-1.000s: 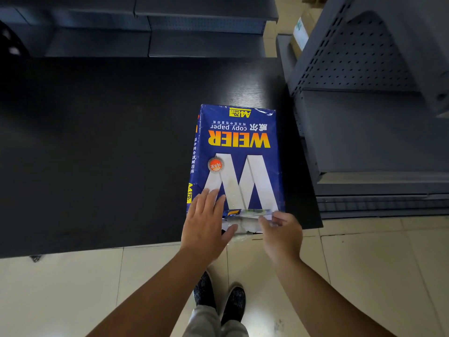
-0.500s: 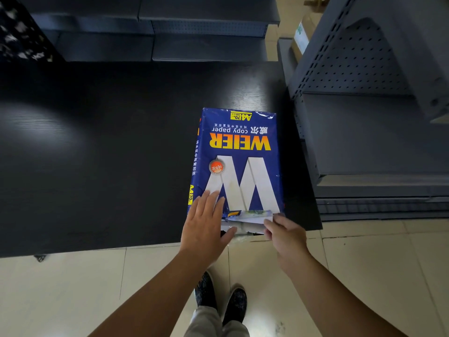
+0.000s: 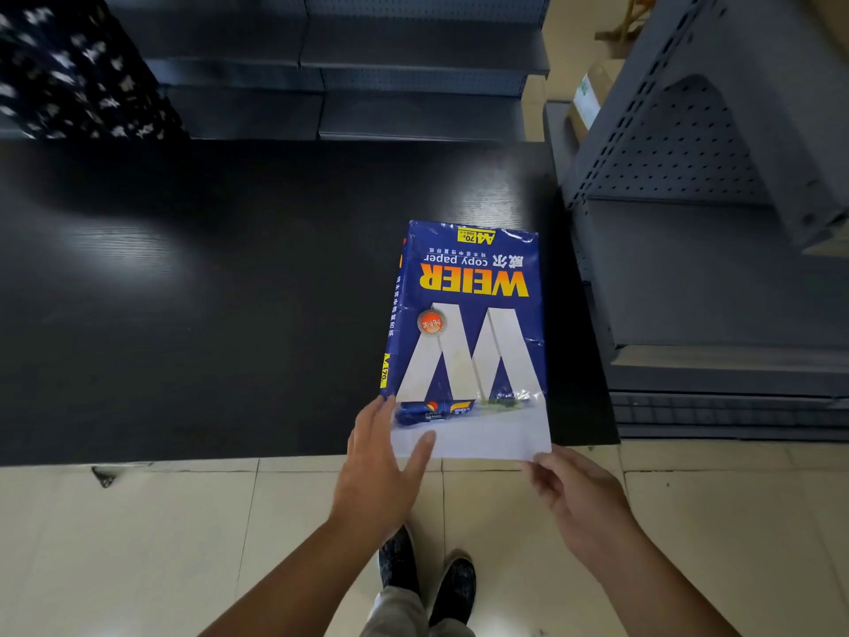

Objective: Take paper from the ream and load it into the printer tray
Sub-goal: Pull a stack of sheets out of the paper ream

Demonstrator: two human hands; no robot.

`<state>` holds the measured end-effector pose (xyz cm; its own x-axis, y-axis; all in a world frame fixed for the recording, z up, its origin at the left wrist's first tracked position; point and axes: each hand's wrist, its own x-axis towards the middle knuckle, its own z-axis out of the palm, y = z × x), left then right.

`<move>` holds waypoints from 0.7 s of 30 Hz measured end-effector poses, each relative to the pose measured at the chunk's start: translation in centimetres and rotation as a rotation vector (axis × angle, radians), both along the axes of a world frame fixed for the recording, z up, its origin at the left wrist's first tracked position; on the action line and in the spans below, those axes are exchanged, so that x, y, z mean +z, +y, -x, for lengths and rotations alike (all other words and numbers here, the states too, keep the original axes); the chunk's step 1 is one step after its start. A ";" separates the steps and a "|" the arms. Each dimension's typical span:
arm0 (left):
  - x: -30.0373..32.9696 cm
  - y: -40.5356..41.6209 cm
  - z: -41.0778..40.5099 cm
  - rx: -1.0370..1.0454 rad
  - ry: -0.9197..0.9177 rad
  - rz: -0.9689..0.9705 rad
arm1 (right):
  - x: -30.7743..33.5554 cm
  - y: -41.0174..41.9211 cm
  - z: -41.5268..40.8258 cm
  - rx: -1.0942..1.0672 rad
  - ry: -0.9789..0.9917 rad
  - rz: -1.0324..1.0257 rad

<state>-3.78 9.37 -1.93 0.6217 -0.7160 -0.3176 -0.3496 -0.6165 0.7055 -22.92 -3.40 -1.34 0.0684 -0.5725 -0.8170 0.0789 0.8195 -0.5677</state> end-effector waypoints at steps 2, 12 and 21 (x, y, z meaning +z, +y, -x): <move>0.0 -0.2 -0.3 0.127 0.120 0.002 | 0.9 0.5 0.8 0.031 0.033 -0.025; -0.7 1.9 -0.9 0.345 0.478 -0.072 | 2.5 1.9 1.9 0.429 0.257 -0.014; 2.7 5.9 3.2 0.200 0.413 0.034 | 2.5 3.9 3.1 0.536 0.352 0.268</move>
<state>-6.95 15.28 0.76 0.5747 -0.6092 -0.5465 0.0884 -0.6176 0.7815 -25.98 0.46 1.19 0.1546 -0.7192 -0.6774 -0.5236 0.5218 -0.6735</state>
